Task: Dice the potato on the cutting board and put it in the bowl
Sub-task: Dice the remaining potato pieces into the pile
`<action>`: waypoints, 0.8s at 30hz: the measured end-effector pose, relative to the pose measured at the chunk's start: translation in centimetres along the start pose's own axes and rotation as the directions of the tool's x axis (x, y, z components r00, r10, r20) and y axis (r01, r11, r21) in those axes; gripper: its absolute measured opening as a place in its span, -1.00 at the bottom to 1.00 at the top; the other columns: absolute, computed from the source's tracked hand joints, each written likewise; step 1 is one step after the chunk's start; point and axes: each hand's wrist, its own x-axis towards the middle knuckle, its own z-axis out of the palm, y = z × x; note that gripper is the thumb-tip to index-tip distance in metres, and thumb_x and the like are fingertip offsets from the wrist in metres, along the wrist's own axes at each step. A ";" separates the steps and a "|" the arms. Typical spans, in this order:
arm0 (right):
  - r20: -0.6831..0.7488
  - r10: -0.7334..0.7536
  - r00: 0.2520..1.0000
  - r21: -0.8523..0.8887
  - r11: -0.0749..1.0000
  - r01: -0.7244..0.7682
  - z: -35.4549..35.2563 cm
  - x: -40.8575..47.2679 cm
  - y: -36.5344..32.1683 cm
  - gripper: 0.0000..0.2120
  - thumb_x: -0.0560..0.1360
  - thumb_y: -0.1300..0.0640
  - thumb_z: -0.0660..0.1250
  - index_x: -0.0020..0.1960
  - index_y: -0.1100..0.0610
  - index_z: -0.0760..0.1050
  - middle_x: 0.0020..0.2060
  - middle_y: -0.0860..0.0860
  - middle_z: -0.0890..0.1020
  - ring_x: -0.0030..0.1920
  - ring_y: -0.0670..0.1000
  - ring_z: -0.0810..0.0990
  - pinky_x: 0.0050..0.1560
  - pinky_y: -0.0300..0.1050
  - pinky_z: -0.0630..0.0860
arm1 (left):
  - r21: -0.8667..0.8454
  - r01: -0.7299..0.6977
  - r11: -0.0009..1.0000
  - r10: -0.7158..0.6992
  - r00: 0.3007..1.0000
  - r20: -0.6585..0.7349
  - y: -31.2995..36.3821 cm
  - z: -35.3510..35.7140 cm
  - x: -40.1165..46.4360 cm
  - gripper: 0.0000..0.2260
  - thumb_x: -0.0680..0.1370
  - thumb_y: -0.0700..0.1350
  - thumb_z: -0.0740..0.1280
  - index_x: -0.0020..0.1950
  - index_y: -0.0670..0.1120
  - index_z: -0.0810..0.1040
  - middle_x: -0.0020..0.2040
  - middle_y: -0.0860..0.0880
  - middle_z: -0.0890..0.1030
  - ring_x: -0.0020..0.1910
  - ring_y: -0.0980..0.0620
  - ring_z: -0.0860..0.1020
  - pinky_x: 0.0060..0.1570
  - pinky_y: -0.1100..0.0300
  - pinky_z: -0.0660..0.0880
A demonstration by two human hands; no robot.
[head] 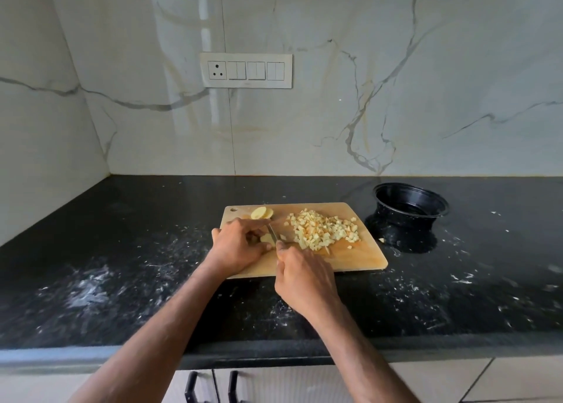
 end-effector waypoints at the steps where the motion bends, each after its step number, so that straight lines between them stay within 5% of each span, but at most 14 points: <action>1: 0.009 0.002 1.000 -0.007 1.000 -0.002 0.0 -0.1 -0.1 -0.82 0.66 0.08 0.21 0.11 0.09 0.58 -0.21 -0.06 0.62 -0.31 -0.06 0.59 -0.24 -0.05 0.62 | -0.004 0.012 1.000 -0.012 1.000 0.002 -0.1 0.1 0.0 -0.52 0.41 0.10 0.54 0.31 0.31 0.57 -0.13 0.30 0.56 0.08 0.13 0.54 0.03 0.06 0.21; 5: 0.016 0.003 1.000 -0.041 0.999 -0.002 -0.3 -1.2 -0.3 -0.83 0.64 0.12 0.24 0.14 0.08 0.58 -0.24 -0.07 0.60 -0.34 -0.05 0.56 -0.31 -0.07 0.59 | 0.024 0.001 1.000 -0.002 1.000 0.029 -0.4 0.2 0.0 -0.60 0.44 0.10 0.49 0.23 0.41 0.56 -0.09 0.29 0.56 0.10 0.14 0.47 0.03 0.03 0.18; 9: 0.028 0.001 1.000 -0.066 0.998 0.001 -1.1 -2.9 0.0 -0.67 0.61 0.11 0.26 0.36 0.03 0.51 -0.18 -0.08 0.68 -0.36 -0.07 0.55 -0.40 -0.15 0.44 | 0.122 -0.117 0.986 0.103 0.988 0.112 -0.5 0.4 0.0 -0.69 0.54 0.10 0.40 0.23 0.44 0.55 0.11 0.27 0.45 0.28 0.12 0.35 0.05 0.01 0.10; 14: 0.056 -0.036 0.998 -0.075 0.996 0.040 -2.3 -4.1 0.6 -0.66 0.62 0.07 0.24 0.38 0.03 0.51 -0.08 -0.10 0.72 -0.28 -0.11 0.62 -0.34 -0.19 0.55 | 0.135 -0.132 0.982 0.113 0.984 0.137 -0.4 0.3 -0.2 -0.74 0.57 0.11 0.36 0.23 0.39 0.58 0.25 0.12 0.49 0.36 0.05 0.34 0.12 -0.03 0.13; 20: 0.046 0.030 0.998 0.006 1.000 -0.030 -4.4 -4.0 2.1 -0.71 0.60 0.04 0.25 0.26 -0.01 0.61 0.02 -0.19 0.71 -0.50 -0.22 0.46 -0.56 -0.39 0.26 | 0.037 -0.064 0.997 0.061 0.996 0.066 0.2 -0.3 -0.5 -0.61 0.50 0.08 0.45 0.31 0.34 0.55 0.00 0.27 0.53 0.16 0.10 0.44 0.09 0.00 0.19; 24: -0.040 0.040 0.998 0.031 0.999 -0.039 -3.3 -2.2 0.9 -0.67 0.62 0.04 0.24 0.35 -0.03 0.56 -0.19 -0.10 0.70 -0.41 -0.13 0.46 -0.49 -0.38 0.17 | -0.069 0.046 0.997 -0.044 0.998 0.038 0.2 -0.7 -0.4 -0.44 0.42 0.11 0.56 0.40 0.25 0.51 -0.04 0.23 0.64 0.09 0.11 0.55 0.22 0.00 0.29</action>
